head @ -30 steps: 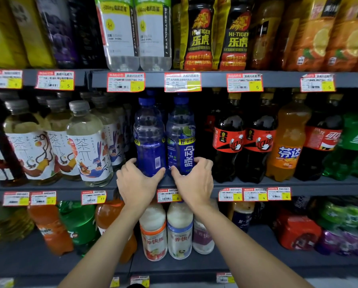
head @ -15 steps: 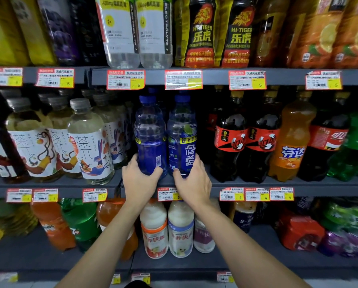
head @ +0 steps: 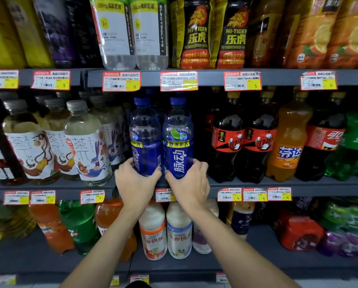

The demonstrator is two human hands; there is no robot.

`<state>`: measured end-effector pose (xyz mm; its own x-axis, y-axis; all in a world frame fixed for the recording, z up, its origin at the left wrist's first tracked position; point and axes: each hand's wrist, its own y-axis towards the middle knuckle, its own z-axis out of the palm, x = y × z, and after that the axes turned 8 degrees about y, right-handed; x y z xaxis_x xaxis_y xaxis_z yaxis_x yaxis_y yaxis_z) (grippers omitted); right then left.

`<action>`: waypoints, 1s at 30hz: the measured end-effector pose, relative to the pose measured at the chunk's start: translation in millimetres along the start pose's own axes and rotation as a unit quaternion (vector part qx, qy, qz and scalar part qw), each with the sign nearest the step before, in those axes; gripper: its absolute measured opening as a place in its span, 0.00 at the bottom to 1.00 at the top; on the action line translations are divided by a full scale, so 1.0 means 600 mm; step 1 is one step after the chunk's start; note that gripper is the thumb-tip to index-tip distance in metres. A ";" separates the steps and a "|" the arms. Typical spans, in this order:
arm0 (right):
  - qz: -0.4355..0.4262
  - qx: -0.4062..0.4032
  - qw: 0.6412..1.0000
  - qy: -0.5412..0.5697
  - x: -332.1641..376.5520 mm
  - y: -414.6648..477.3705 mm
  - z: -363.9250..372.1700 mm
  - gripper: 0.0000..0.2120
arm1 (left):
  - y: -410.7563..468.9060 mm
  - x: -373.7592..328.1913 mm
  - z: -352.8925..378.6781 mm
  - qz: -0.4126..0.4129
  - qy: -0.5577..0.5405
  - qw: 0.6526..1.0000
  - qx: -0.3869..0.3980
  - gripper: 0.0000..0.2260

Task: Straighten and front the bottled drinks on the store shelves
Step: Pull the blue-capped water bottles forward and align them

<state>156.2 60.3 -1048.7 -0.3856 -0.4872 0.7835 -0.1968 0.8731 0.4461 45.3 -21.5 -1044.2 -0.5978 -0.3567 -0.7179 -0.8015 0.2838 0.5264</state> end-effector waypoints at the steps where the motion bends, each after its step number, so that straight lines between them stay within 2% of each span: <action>1: -0.002 -0.004 1.000 -0.004 -0.002 0.000 -0.001 0.38 | -0.004 -0.003 0.002 -0.019 0.021 1.000 -0.008 0.31; 4: -0.019 0.012 1.000 -0.009 -0.015 0.002 -0.010 0.39 | -0.007 -0.005 0.003 -0.029 0.062 0.998 -0.017 0.37; 6: -0.037 0.046 0.998 0.003 -0.026 0.005 -0.020 0.40 | 0.002 0.007 -0.002 -0.010 0.044 0.999 0.014 0.38; 9: -0.045 0.072 0.996 0.018 -0.037 0.003 -0.027 0.41 | 0.013 0.018 -0.011 0.032 0.000 0.996 0.083 0.30; 11: -0.050 0.068 0.996 0.022 -0.035 -0.001 -0.027 0.39 | 0.011 0.016 -0.010 0.044 -0.003 0.995 0.090 0.24; 12: -0.051 0.062 0.996 0.026 -0.033 -0.002 -0.027 0.38 | 0.010 0.014 -0.008 0.039 -0.002 0.996 0.083 0.24; 17: -0.045 0.049 0.997 0.036 -0.030 0.001 -0.026 0.37 | 0.011 -0.003 0.004 -0.021 0.073 0.996 0.056 0.38; 20: -0.052 0.076 0.995 0.042 -0.037 0.015 -0.033 0.39 | 0.010 0.002 -0.001 -0.010 0.080 0.995 0.065 0.38; 24: -0.086 0.140 0.985 0.056 -0.059 0.044 -0.056 0.31 | 0.024 0.038 -0.028 0.016 -0.033 0.984 0.173 0.37; 27: -0.108 0.135 0.983 0.058 -0.063 0.042 -0.055 0.26 | 0.026 0.041 -0.037 0.011 -0.054 0.985 0.161 0.36; 30: -0.101 0.117 0.984 0.090 -0.060 0.034 -0.048 0.24 | 0.020 0.035 -0.035 0.016 -0.058 0.989 0.132 0.30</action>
<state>192.2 94.9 -1055.1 -0.1565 -0.6285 0.7619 -0.4627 0.7282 0.5056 22.8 -44.4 -1043.6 -0.6042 -0.2447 -0.7584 -0.7413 0.5218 0.4222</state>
